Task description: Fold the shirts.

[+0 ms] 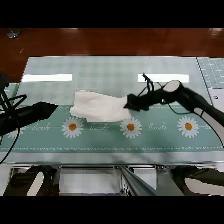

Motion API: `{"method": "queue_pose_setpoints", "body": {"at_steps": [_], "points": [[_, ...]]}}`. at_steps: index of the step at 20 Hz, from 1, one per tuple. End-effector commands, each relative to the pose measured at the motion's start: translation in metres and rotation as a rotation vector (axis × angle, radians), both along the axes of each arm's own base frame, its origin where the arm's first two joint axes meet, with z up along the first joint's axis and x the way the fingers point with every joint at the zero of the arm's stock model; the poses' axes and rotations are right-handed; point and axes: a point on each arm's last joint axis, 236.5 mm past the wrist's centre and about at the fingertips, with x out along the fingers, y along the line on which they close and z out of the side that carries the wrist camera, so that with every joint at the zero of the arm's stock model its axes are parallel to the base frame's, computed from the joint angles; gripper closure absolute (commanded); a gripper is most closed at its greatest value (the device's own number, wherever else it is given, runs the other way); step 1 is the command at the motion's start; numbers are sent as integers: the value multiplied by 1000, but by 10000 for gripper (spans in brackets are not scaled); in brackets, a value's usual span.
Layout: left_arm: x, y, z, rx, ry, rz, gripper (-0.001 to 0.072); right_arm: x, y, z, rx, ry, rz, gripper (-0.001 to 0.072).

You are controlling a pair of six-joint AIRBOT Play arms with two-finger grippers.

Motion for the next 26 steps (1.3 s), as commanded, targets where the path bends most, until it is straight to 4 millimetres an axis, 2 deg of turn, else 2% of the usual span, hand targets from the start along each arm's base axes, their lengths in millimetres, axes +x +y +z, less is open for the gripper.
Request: {"method": "queue_pose_setpoints", "body": {"at_steps": [1,2,4,7,8,10,12,14,18,19,21,24,26], "points": [[0,0,0,0,0,-1,690,48,10,98,-3,-239,76,685],[0,0,0,-1,0,0,690,62,4,127,-39,-311,66,685],[0,0,0,-1,0,0,690,86,-20,182,-161,-450,22,686],[1,0,1,-1,-4,2,690,107,-63,253,-260,-596,-82,686],[1,0,0,-1,-2,1,690,111,-78,274,-258,-630,-121,686],[1,0,1,-1,-3,2,691,115,-113,299,-270,-647,-198,686],[1,0,1,-1,-3,2,690,113,-154,306,-298,-620,-280,686],[1,0,0,-1,-2,2,690,105,-201,305,-334,-551,-385,685],[-1,-1,0,-2,3,-3,690,64,-295,282,-450,-342,-542,685],[-1,-1,0,-2,3,-3,690,52,-312,276,-481,-298,-572,685],[-1,-1,0,-1,3,-2,690,26,-336,264,-519,-222,-623,686],[-1,-1,0,-1,3,-3,691,-8,-353,246,-560,-164,-644,686],[-5,-2,-3,4,15,-20,690,-38,-376,229,-618,-100,-693,687]]}}
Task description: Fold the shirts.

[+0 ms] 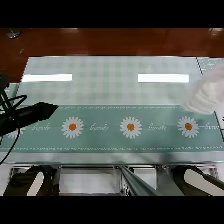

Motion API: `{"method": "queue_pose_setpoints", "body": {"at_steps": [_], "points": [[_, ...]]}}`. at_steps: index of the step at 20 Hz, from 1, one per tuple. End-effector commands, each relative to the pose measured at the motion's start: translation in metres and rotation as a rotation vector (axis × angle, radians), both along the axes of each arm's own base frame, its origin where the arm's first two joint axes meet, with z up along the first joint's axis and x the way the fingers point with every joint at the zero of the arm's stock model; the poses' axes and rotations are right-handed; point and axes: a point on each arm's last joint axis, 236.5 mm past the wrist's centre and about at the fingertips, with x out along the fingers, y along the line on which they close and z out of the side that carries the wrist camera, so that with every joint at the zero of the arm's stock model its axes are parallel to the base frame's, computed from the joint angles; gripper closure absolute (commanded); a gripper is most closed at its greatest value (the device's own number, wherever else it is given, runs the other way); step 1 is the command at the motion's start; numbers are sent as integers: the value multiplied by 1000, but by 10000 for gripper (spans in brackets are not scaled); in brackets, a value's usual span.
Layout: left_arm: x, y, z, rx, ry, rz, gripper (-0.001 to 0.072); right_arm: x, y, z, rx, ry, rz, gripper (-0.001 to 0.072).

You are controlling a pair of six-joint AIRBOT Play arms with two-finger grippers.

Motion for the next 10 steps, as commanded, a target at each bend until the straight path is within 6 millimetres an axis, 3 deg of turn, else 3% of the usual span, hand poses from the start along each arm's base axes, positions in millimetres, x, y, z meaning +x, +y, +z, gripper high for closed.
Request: {"method": "queue_pose_setpoints", "body": {"at_steps": [1,5,10], "points": [[-4,-2,-2,15,4,-28,690,-60,-43,-31,-55,129,-140,687],[-4,-2,-2,18,2,-31,691,-163,-103,-63,-115,304,-423,687],[-3,-1,-2,19,-2,-28,690,-290,-112,-99,-142,517,-784,686]]}}
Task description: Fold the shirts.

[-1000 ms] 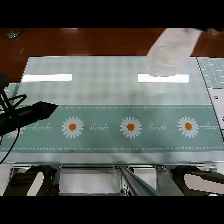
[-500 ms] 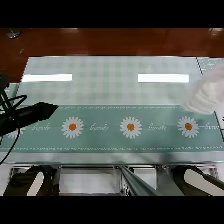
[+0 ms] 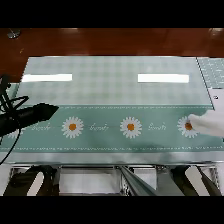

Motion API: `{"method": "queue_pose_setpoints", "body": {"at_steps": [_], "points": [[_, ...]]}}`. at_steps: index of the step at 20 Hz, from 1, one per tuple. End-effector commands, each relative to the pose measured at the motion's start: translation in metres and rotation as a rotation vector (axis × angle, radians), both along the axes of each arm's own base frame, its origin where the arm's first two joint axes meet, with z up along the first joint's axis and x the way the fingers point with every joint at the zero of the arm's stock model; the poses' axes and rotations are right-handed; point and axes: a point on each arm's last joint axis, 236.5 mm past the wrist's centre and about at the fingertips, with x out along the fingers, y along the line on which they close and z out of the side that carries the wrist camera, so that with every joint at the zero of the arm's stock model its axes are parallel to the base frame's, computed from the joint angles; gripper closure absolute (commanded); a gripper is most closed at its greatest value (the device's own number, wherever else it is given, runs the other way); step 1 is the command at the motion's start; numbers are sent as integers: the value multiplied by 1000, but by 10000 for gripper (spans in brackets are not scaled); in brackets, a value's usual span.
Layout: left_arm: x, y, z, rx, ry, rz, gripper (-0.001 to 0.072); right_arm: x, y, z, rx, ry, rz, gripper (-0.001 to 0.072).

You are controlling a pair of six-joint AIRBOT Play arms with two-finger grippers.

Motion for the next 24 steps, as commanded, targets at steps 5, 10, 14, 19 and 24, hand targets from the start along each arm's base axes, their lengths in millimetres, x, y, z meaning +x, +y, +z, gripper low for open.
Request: {"method": "queue_pose_setpoints", "body": {"at_steps": [5,10,14,19,24], "points": [[0,0,0,3,-3,-2,690,-146,4,-36,-150,293,-451,95],[36,30,24,84,-131,59,690,-33,-34,-18,-213,-118,-188,292],[92,28,117,27,-301,26,691,161,32,195,-227,-1292,228,685],[124,-84,154,95,-304,-321,693,227,203,89,36,-869,859,685],[105,-49,-3,478,129,-170,690,217,253,-91,-178,-3,1178,684]]}}
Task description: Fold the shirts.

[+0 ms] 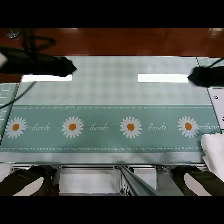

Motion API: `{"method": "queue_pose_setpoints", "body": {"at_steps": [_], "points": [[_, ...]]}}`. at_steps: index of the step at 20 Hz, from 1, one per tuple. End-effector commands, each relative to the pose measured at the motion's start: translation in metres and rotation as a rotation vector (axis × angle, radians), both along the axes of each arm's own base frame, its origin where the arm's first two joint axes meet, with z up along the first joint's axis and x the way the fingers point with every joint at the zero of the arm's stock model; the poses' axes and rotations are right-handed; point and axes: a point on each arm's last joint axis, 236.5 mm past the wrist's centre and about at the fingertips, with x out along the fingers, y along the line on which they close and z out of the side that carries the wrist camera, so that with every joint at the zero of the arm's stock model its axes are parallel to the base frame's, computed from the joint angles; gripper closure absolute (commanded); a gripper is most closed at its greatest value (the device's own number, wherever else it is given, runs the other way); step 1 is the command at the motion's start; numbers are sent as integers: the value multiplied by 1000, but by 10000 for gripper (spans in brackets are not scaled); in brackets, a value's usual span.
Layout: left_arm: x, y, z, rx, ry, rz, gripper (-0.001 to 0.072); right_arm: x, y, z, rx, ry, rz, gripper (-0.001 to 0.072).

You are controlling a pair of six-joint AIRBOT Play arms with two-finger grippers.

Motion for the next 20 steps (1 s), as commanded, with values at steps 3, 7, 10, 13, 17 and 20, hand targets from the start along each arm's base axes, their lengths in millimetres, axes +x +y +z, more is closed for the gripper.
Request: {"method": "queue_pose_setpoints", "body": {"at_steps": [3,7,10,13,17,20], "points": [[-24,59,-125,277,264,203,691,3,23,-125,-377,342,35,685],[-22,83,-122,279,289,260,691,5,20,-151,-304,419,-29,684],[-21,84,-122,277,289,263,690,4,16,-150,-311,420,-34,684],[-21,84,-122,277,289,263,690,4,16,-150,-312,421,-34,685],[-21,84,-122,277,289,264,691,4,16,-150,-312,421,-34,684],[-21,84,-122,277,289,264,691,4,16,-150,-312,421,-34,684]]}}
